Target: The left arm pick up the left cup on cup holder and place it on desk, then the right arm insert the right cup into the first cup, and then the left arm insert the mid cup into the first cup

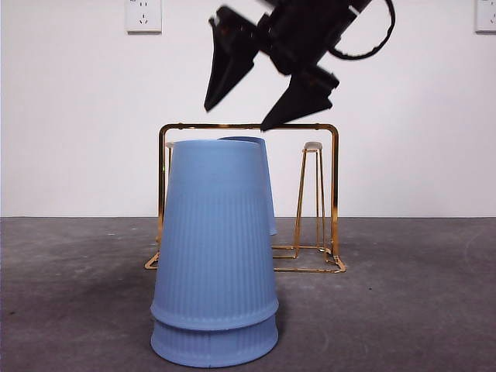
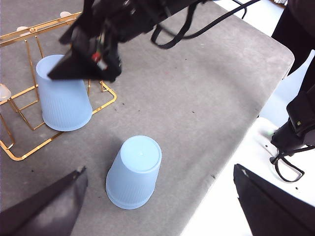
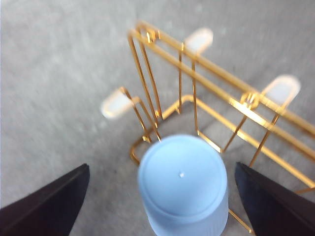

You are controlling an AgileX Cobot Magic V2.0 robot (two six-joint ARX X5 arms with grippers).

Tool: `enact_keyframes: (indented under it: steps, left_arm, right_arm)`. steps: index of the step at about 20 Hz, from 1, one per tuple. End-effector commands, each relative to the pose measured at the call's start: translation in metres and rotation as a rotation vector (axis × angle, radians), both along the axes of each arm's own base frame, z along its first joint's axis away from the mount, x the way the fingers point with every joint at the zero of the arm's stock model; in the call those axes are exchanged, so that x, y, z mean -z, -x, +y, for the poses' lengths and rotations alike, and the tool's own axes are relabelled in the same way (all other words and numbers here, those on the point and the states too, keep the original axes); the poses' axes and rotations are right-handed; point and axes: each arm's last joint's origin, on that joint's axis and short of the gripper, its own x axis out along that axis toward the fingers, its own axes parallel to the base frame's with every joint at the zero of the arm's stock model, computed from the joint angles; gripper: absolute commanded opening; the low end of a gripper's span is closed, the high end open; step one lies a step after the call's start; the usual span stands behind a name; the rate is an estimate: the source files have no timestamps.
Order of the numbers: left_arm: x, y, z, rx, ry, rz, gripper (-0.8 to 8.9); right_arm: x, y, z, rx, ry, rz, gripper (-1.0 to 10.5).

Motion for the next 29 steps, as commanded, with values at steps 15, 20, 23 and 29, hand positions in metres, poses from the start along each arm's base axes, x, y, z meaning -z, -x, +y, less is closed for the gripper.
enact_keyframes:
  steps: [15, 20, 23, 29]
  left_arm:
    - [-0.006, 0.001, -0.001, 0.008, 0.021, -0.008, 4.69]
    - [-0.006, 0.001, -0.001, 0.008, 0.021, -0.007, 4.69]
    - [-0.006, 0.001, -0.001, 0.008, 0.021, -0.007, 4.69]
    - [-0.006, 0.001, -0.001, 0.008, 0.021, -0.007, 4.69]
  right_arm:
    - [0.028, -0.017, 0.014, -0.001, 0.045, 0.022, 2.5]
    - [0.025, -0.017, 0.014, 0.009, 0.047, 0.012, 2.4]
    - [0.013, -0.016, 0.014, 0.008, 0.047, 0.012, 2.4]
    - [-0.025, -0.013, 0.014, -0.004, 0.044, -0.002, 2.4]
